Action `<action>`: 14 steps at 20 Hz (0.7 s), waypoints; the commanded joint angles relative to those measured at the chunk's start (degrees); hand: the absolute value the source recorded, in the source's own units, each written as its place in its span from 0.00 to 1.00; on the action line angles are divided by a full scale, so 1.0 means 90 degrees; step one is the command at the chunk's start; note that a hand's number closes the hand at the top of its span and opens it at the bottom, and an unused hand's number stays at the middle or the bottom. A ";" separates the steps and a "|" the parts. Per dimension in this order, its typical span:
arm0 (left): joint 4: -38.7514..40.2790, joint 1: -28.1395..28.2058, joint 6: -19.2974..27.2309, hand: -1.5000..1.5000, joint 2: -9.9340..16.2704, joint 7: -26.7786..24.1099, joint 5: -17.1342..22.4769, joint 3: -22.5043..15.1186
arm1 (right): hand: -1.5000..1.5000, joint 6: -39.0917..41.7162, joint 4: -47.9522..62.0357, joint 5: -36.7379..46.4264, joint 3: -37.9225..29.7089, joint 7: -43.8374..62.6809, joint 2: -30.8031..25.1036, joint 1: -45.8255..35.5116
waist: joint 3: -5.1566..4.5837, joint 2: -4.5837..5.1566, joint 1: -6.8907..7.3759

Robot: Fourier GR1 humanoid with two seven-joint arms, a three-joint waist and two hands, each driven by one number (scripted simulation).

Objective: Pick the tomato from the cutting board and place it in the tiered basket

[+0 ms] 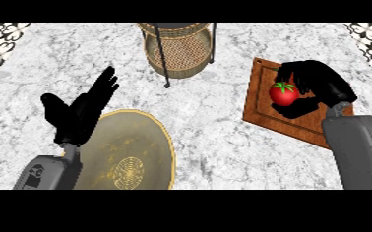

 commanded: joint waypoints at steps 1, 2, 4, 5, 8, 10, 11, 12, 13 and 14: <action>0.0017 -0.0064 0.0013 0.50 -0.0197 0.0260 0.0166 0.0020 | 1.00 0.0580 -0.0818 -0.0861 -0.0634 0.0593 0.0237 -0.0282 | -0.0052 0.0017 -0.0120; 0.0220 0.0297 -0.0084 0.50 -0.0185 -0.0200 0.0068 -0.0027 | 1.00 0.0747 -0.0948 -0.1186 -0.0884 0.0553 0.0174 -0.0494 | -0.0056 0.0019 -0.0120; 0.0367 0.0083 -0.0173 0.50 -0.0159 -0.0102 0.0137 0.0024 | 1.00 0.1034 -0.1502 -0.1422 -0.1089 0.0851 -0.0012 -0.0849 | -0.0058 0.0018 -0.0162; 0.0045 0.0201 -0.0199 0.50 0.0007 0.0083 0.0192 0.0088 | 1.00 0.0925 -0.1893 -0.1505 -0.1076 0.1095 0.0246 -0.0760 | -0.0054 0.0003 -0.0125; 0.0008 0.0165 -0.0023 0.50 -0.0239 0.0101 0.0110 -0.0007 | 1.00 0.1269 -0.2500 -0.1848 -0.1251 0.1400 0.0054 -0.1003 | -0.0052 0.0018 -0.0104; 0.0474 -0.0087 -0.0031 0.50 -0.0271 -0.0014 -0.0037 0.0019 | 1.00 0.1394 -0.2467 -0.2053 -0.1422 0.1640 -0.0098 -0.1558 | -0.0054 0.0040 -0.0108; 0.0300 0.0117 0.0061 0.50 -0.0408 -0.0078 -0.0100 -0.0157 | 1.00 0.1342 -0.2407 -0.2162 -0.1492 0.2052 0.0052 -0.2015 | -0.0056 0.0033 -0.0072; 0.0647 -0.0074 -0.0045 0.50 -0.0361 -0.0240 -0.0142 -0.0056 | 1.00 0.1405 -0.2589 -0.2208 -0.1399 0.2206 0.0100 -0.1937 | -0.0055 0.0044 -0.0092; 0.0425 -0.0101 0.0019 0.50 -0.0420 -0.0026 -0.0092 -0.0133 | 1.00 0.1382 -0.2188 -0.2300 -0.1513 0.2315 0.0027 -0.2435 | -0.0054 0.0048 -0.0044; 0.0337 0.0027 -0.0267 0.50 -0.0173 -0.0013 0.0134 0.0045 | 1.00 0.1323 -0.2190 -0.2220 -0.1400 0.2393 0.0005 -0.2650 | -0.0055 0.0048 -0.0012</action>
